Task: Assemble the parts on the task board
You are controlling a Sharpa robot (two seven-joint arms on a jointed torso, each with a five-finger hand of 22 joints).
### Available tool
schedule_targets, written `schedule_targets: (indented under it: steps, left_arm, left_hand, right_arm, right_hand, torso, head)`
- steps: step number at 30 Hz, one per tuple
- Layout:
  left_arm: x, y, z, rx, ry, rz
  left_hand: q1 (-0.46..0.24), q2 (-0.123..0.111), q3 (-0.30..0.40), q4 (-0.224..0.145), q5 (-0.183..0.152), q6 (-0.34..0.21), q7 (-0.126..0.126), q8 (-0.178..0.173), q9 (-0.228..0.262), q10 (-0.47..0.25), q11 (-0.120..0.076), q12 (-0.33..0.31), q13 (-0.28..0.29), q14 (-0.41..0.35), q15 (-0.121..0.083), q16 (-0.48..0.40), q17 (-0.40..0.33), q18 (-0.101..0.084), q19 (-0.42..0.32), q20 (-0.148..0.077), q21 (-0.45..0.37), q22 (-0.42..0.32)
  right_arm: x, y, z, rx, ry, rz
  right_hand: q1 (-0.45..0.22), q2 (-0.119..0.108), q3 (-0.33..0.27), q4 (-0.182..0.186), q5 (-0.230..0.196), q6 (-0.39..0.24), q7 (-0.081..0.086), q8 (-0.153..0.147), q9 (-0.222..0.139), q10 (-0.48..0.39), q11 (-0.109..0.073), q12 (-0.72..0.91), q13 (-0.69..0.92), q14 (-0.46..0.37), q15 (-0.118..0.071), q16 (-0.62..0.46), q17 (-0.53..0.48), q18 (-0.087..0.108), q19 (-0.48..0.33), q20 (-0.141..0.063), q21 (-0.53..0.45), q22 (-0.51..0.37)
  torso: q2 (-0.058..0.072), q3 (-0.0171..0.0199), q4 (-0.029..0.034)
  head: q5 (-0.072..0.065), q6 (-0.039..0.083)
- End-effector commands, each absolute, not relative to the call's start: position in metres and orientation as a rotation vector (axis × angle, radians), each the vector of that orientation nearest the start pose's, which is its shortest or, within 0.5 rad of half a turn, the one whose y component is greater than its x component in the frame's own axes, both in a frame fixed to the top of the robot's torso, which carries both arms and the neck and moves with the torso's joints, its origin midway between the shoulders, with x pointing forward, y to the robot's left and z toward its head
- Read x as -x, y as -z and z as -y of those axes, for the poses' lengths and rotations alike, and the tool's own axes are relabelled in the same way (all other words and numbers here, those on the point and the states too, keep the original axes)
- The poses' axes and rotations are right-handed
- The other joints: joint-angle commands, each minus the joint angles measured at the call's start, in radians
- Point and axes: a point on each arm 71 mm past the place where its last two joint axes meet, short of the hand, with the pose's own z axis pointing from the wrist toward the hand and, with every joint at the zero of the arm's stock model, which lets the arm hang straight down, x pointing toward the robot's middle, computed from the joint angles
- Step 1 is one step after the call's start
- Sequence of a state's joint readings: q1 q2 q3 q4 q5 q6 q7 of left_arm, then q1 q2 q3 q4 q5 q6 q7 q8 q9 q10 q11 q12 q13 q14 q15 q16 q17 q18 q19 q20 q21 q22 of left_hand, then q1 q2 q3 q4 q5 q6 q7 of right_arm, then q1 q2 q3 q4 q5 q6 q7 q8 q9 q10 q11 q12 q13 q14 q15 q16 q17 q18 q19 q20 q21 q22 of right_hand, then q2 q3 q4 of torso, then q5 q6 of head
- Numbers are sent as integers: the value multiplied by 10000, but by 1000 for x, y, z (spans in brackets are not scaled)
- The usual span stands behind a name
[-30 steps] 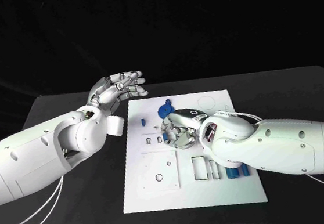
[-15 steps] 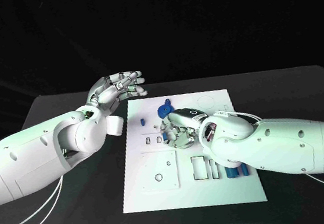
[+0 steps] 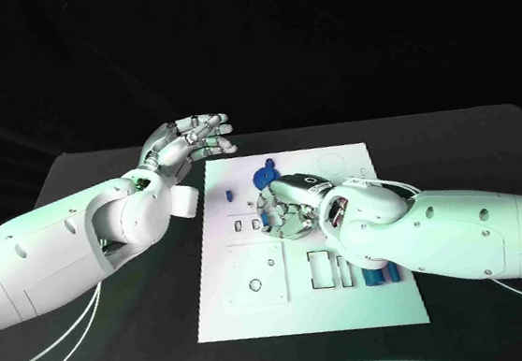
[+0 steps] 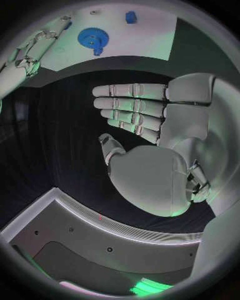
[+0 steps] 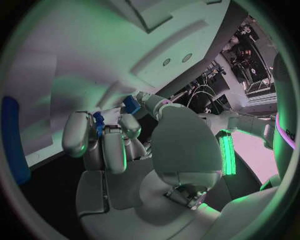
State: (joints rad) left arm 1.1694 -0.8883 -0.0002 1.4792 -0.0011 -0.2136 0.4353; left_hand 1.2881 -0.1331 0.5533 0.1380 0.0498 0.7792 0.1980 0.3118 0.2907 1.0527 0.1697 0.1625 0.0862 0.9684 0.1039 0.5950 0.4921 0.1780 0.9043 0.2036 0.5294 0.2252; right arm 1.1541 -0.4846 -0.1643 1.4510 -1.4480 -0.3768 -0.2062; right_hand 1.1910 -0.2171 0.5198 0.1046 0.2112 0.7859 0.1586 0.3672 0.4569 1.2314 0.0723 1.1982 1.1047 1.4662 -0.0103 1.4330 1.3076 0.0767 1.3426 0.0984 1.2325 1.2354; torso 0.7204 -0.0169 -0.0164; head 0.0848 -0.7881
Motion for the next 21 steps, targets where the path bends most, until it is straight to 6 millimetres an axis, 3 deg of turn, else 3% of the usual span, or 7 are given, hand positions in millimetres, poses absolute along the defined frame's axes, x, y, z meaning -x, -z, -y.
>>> schedule_targets:
  steps: [1, 12, 19, 21]
  left_arm:
    - [-495, 177, -240, 11044, 16206, -13604]
    - [-495, 177, -241, 11038, 16194, -13578]
    - [-495, 176, -243, 10145, 15744, -13841]
    - [-495, 176, -245, 9696, 15472, -14068]
  left_hand:
    - [-71, 11, -18, 58, 9, -69, 413, -12, 8, -102, -1, 4, 14, 25, 28, -57, 9, 43, 31, 24, -57, -9]
    - [-71, 11, -18, 58, 9, -69, 413, -12, 8, -102, -1, 4, 14, 25, 28, -57, 9, 43, 31, 24, -57, -9]
    - [-52, 14, -11, 45, 10, -73, 414, -11, 15, -106, -2, 4, 16, 26, 26, -66, 12, 44, 36, 23, -63, -18]
    - [-44, 21, -5, 42, 9, -84, 428, -16, 15, -120, 6, -2, 14, 24, 27, -71, 13, 43, 35, 23, -66, -22]
  right_arm:
    - [-446, 241, 43, 2505, -8343, -17401]
    - [-444, 233, 45, 1871, -8968, -16547]
    - [-440, 216, 55, 1170, -9730, -16057]
    - [-440, 209, 61, 737, -10013, -16177]
  right_hand:
    - [4, -87, -80, 18, 9, -110, 9, -78, -19, -81, 3, -94, -104, 429, 68, -60, 32, 186, -82, 35, -97, -42]
    - [286, -85, -640, 271, 30, -996, 190, -424, -236, -400, 160, -432, -528, 404, 192, -160, -82, 214, -132, 138, -316, -164]
    - [348, -123, -1045, 428, 31, -997, 197, -369, -265, -379, 175, -416, -540, 403, 211, -170, -88, 220, -124, 165, -352, -168]
    - [503, -114, -1442, 543, 48, -882, 164, -247, -270, -472, 149, -514, -678, 300, 194, -395, -417, 309, -350, 160, -734, -482]
  torso:
    - [-4, 2, -4]
    - [-13, 0, 5]
    - [-61, -2, 7]
    - [-90, -2, 3]
  head:
    - [3, -4]
    - [2, -2]
    - [17, 17]
    - [17, 13]
